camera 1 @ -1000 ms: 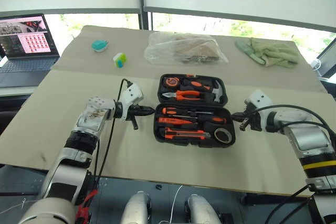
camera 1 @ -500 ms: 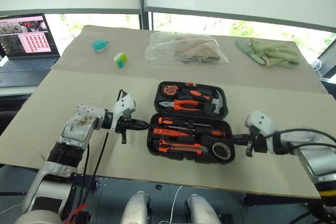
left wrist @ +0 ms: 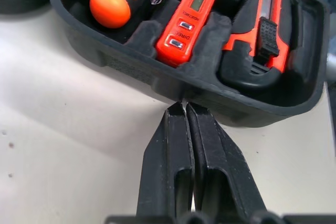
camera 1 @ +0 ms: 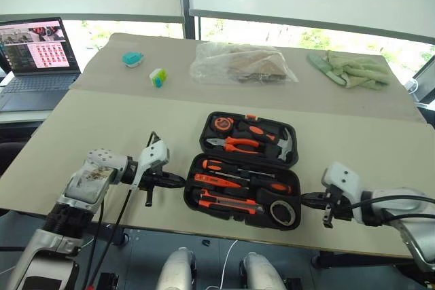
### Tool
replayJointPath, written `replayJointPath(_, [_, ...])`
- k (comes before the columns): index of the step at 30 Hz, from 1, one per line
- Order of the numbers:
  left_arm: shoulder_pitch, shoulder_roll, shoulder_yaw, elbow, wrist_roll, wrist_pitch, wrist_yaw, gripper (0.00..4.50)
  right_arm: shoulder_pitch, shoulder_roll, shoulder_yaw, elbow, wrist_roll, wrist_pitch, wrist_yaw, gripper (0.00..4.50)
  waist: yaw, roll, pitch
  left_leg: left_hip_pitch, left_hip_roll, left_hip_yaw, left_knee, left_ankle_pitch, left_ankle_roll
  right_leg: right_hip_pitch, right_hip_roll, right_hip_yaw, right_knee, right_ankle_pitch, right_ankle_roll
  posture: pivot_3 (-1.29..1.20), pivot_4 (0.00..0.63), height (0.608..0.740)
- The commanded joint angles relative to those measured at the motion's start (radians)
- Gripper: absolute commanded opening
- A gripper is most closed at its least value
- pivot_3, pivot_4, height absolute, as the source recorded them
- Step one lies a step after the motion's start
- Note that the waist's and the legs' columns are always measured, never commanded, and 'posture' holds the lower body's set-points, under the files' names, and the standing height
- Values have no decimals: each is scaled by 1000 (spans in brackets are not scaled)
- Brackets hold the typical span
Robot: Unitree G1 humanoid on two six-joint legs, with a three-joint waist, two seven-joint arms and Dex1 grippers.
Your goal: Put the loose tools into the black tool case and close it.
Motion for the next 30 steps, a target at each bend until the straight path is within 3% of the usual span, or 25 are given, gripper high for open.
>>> replayJointPath(1, [-95,12,70,75,-47,117,40,822,-14,-37,-113,15,37,45,-7,581,0,0,0,0,0,0,0,0,0,0,0,0,0,0,0,0,150,740])
replayJointPath(4, [-204,-13,94,179,-86,272,70,1950,-96,-39,-161,75,105,150,-21,1484,0,-1,0,1,0,0,1,0,0,1,0,0,1,0,0,0,150,740])
replayJointPath(7, [-363,-89,86,337,-106,461,123,3001,-325,38,-174,213,208,357,-101,2509,-1,-1,0,1,0,0,1,0,0,1,0,0,1,0,0,0,150,740])
replayJointPath(9, [-441,-144,91,428,-100,505,175,3055,-435,84,-161,285,239,450,-141,3163,-3,-3,1,2,-1,0,2,0,0,1,1,0,3,0,0,0,150,740])
replayJointPath(15, [-604,-268,103,665,-65,489,280,3055,-648,205,-87,476,217,551,-258,3163,-9,-3,1,-1,-2,-2,0,0,0,-3,1,0,6,0,0,0,150,740])
replayJointPath(20, [-646,-303,95,756,-40,441,287,3055,-692,220,-18,529,189,542,-283,3163,-17,-3,1,-4,-3,-2,0,0,0,-6,0,0,6,0,0,0,150,740])
replayJointPath(21, [-651,-308,97,771,-35,432,291,2534,-690,220,-6,525,191,543,-281,3231,-18,-3,1,-4,-2,-2,0,0,0,-6,0,0,7,0,0,0,150,740])
replayJointPath(28, [-659,-312,102,817,-21,393,283,29,-673,226,30,504,185,528,-278,1086,-19,-3,1,-4,-3,-2,1,0,0,-6,0,0,8,0,0,0,150,740])
replayJointPath(30, [-656,-312,102,814,-24,395,273,0,-669,228,25,498,188,529,-278,394,-20,-3,1,-3,-3,-2,1,0,0,-5,0,0,9,0,0,0,150,740])
